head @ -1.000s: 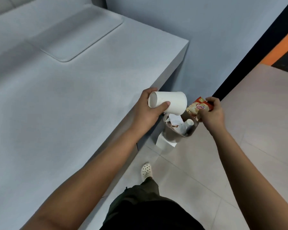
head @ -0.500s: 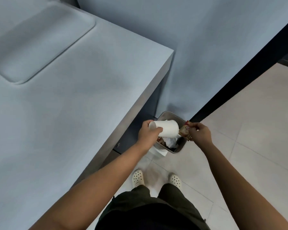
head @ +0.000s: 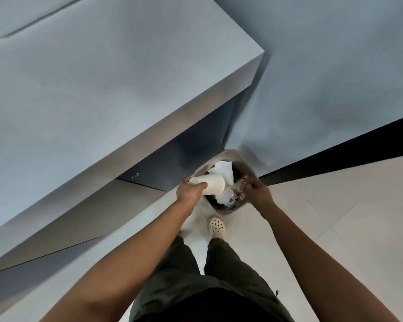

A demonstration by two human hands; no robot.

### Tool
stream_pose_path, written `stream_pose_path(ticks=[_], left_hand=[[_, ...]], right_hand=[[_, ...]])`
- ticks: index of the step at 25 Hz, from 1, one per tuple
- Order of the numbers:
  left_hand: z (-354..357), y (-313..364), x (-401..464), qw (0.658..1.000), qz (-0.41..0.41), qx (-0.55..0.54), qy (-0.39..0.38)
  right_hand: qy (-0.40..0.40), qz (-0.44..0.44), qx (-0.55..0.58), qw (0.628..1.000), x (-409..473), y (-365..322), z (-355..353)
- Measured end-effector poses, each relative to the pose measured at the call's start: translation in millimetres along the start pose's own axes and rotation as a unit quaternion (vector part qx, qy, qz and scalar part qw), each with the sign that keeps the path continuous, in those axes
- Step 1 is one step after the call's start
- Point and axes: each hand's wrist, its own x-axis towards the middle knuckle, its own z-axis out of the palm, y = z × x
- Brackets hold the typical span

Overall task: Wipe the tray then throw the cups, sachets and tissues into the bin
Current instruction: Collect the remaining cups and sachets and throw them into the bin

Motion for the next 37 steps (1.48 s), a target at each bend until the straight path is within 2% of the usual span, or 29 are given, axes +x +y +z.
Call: stream_pose_path(ticks=[2, 4, 7, 11, 16, 22, 26, 30, 37], left_hand=[[13, -2, -1, 1.0, -0.01, -0.02, -0.007], [24, -1, -2, 0.999, -0.02, -0.016, -0.037], [29, -7, -3, 0.996, -0.055, 0.02, -0.064], [19, -12, -4, 0.997, -0.036, 0.022, -0.069], [-9, 5, -20, 0.997, 0.033, 0.017, -0.075], [-79, 36, -75, 0.982, 0.159, -0.006, -0.106], [-156, 34, -122, 0.965, 0.251, -0.03, -0.071], [-244, 8, -157, 0.951, 0.303, -0.06, 0.005], [-365, -51, -188, 0.941, 0.285, -0.136, 0.119]], right_hand=[[-0.098, 0.007, 0.046, 0.994, 7, 5, 0], [-0.138, 0.022, 0.045, 0.989, 14, 13, 1], [-0.117, 0.02, -0.009, 0.993, 18, 22, 0], [-0.081, 0.003, -0.096, 0.992, 17, 20, -3], [-0.059, -0.049, -0.041, 0.996, 1, -16, 8], [-0.051, -0.167, 0.008, 0.985, -60, -83, 41], [-0.081, -0.288, 0.01, 0.954, -131, -135, 88], [-0.122, -0.386, -0.017, 0.914, -199, -175, 153], [-0.186, -0.443, -0.074, 0.874, -278, -204, 249]])
